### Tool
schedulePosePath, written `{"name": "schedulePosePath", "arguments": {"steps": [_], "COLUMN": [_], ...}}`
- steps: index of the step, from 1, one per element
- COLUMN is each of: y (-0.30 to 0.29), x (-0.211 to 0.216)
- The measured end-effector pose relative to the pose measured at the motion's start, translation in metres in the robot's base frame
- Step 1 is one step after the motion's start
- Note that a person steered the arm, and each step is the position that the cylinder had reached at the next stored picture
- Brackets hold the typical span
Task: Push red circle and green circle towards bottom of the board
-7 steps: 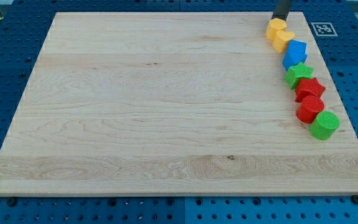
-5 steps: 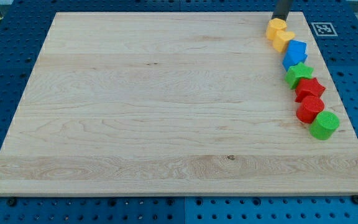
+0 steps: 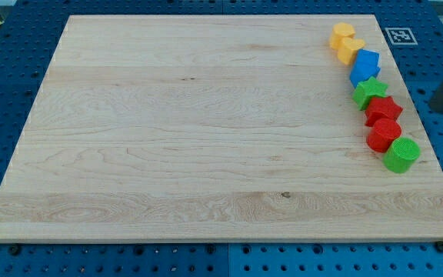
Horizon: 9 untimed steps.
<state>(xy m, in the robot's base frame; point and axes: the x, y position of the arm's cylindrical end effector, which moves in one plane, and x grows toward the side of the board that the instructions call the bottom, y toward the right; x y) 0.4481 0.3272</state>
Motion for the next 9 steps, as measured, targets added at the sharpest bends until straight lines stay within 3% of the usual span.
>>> {"name": "schedulePosePath", "arguments": {"steps": [3,4,5,6,8,9], "y": [-0.115,-0.114,-0.112,-0.112,-0.102,-0.075], "x": [0.026,0.059,0.064,0.064,0.025,0.032]}}
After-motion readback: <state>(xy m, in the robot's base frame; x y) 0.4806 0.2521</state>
